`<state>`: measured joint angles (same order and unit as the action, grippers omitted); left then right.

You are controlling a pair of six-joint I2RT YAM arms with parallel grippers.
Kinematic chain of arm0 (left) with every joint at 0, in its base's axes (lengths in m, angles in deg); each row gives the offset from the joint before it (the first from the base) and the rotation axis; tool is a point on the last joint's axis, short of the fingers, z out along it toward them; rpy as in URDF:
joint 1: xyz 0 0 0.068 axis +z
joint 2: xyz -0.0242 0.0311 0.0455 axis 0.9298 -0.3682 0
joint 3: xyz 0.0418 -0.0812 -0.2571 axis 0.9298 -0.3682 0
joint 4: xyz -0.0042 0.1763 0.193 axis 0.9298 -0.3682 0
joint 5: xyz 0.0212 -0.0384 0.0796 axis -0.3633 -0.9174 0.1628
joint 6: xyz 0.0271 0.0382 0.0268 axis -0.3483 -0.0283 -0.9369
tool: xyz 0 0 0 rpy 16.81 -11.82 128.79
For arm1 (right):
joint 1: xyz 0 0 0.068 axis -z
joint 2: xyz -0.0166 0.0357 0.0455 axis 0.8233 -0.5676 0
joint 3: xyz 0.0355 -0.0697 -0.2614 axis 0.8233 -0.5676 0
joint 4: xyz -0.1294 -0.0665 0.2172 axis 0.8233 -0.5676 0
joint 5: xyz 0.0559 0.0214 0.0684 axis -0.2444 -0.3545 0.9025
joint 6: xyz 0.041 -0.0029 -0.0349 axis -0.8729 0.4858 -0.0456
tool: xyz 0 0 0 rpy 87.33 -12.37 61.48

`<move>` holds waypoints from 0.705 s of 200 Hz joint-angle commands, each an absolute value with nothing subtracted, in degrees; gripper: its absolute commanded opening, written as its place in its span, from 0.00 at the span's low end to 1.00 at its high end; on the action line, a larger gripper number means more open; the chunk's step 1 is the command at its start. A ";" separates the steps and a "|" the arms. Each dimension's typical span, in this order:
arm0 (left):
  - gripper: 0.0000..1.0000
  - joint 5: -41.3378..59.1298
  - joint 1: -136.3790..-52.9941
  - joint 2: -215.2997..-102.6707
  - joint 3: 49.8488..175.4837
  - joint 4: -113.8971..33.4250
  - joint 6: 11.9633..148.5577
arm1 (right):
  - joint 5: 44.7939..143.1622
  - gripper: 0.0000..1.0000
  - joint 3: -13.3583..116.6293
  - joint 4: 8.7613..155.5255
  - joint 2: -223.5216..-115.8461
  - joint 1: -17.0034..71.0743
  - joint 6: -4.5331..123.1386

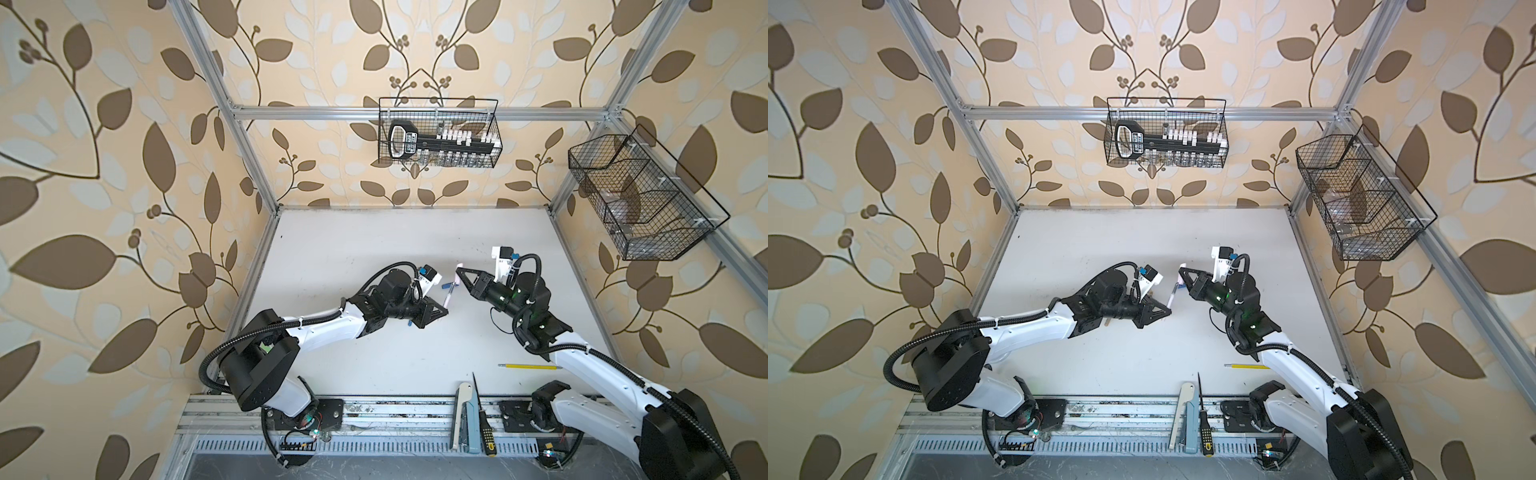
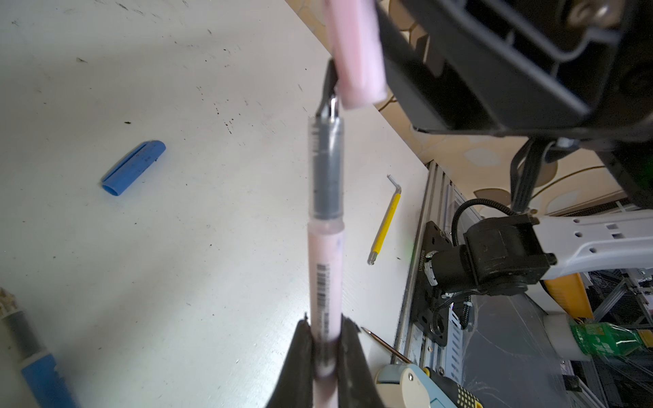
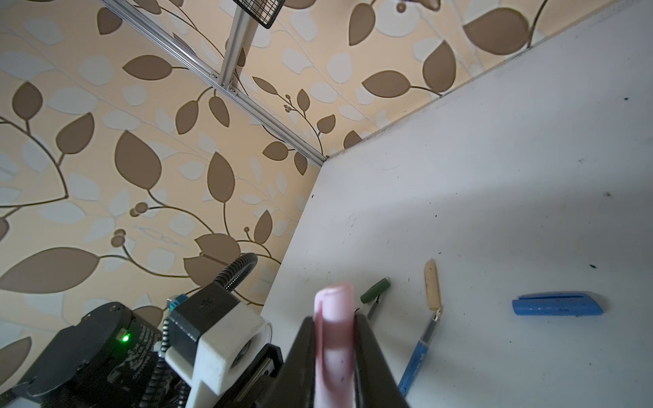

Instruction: Insert the pens into the pen caps

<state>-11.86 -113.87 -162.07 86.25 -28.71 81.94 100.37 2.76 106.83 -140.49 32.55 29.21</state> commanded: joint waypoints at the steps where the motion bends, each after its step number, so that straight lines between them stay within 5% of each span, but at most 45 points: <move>1: 0.00 -13.73 -114.60 -159.84 86.28 -25.75 82.04 | 99.29 0.19 2.57 108.05 -139.71 32.13 28.63; 141: 0.00 -13.46 -114.63 -159.72 86.10 -26.17 81.67 | 99.04 0.19 5.15 110.27 -140.49 32.17 29.10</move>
<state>-11.84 -114.20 -162.07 86.25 -28.38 81.92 99.76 3.44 107.84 -140.45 32.55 29.28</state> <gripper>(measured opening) 0.115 0.195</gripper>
